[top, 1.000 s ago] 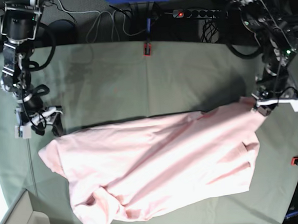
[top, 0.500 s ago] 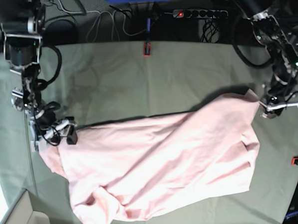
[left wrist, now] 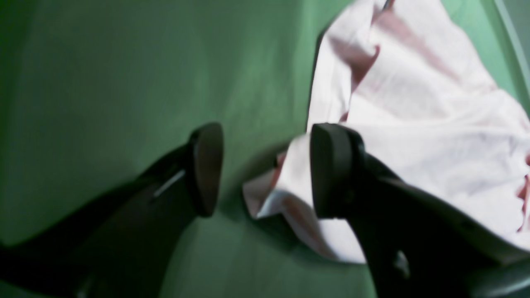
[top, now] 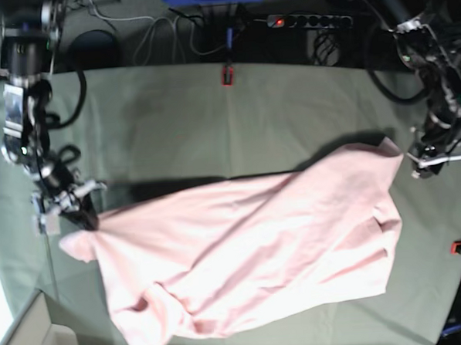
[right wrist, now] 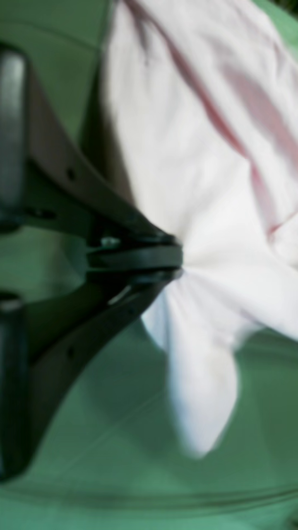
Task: Layout the t-shirt on the table in an organized manner, then fold the t-shirt properly
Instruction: 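Grasp the shirt edge with the right gripper and pull it outward, then move the left gripper along the shirt toward its hem and grasp it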
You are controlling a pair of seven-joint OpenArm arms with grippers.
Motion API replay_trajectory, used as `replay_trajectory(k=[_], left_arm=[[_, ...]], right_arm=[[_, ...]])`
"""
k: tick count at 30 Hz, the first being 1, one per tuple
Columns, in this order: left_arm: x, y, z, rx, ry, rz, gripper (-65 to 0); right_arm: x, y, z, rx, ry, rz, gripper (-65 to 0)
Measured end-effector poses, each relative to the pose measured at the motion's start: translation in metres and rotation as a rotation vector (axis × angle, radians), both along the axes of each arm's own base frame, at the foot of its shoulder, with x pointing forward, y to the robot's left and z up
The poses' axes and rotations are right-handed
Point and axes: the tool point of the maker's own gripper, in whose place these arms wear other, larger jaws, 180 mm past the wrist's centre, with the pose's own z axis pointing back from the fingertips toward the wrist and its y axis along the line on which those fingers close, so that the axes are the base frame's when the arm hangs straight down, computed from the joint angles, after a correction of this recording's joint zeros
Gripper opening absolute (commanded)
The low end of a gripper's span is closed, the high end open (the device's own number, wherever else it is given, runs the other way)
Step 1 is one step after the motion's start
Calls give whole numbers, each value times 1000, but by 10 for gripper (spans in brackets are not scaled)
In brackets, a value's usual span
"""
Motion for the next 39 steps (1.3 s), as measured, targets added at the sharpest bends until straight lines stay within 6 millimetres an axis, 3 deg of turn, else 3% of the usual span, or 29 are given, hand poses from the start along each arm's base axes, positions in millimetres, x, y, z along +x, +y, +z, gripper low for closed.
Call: replay_trajectory(k=[5, 11, 13, 16, 18, 20, 23, 26, 30, 32, 35, 39], left_arm=[[0, -2, 4, 1, -4, -6, -324], [3, 24, 68, 116, -142, 46, -324], [1, 27, 84, 147, -174, 53, -324], [3, 27, 86, 149, -178, 50, -324], [6, 22, 84, 142, -177, 36, -323], [12, 13, 74, 128, -158, 7, -323], [18, -18, 52, 75, -113, -65, -323], [9, -43, 35, 32, -85, -107, -323], [-25, -56, 2, 3, 23, -113, -323], [-32, -56, -3, -1, 39, -110, -323], [-37, -51, -6, 12, 44, -104, -322], [-48, -59, -33, -38, 114, -110, -322]], right_arm=[[-30, 4, 49, -85, -115, 38, -650], [-58, -11, 111, -191, -252, 12, -650], [-60, -11, 123, -211, -277, 15, -650], [-49, -13, 129, -205, -303, 5, -650], [-31, -21, 120, -170, -283, -19, -650], [-10, -30, 96, -136, -202, -49, -650], [5, -36, 52, -85, -46, -68, -633], [0, -39, 29, -79, 50, -71, -535], [-15, -40, 16, -79, 87, -76, -372], [-19, -38, 11, -76, 104, -74, -315], [-21, -34, 8, -61, 104, -74, -277], [-27, -31, 2, -54, 117, -76, -277]])
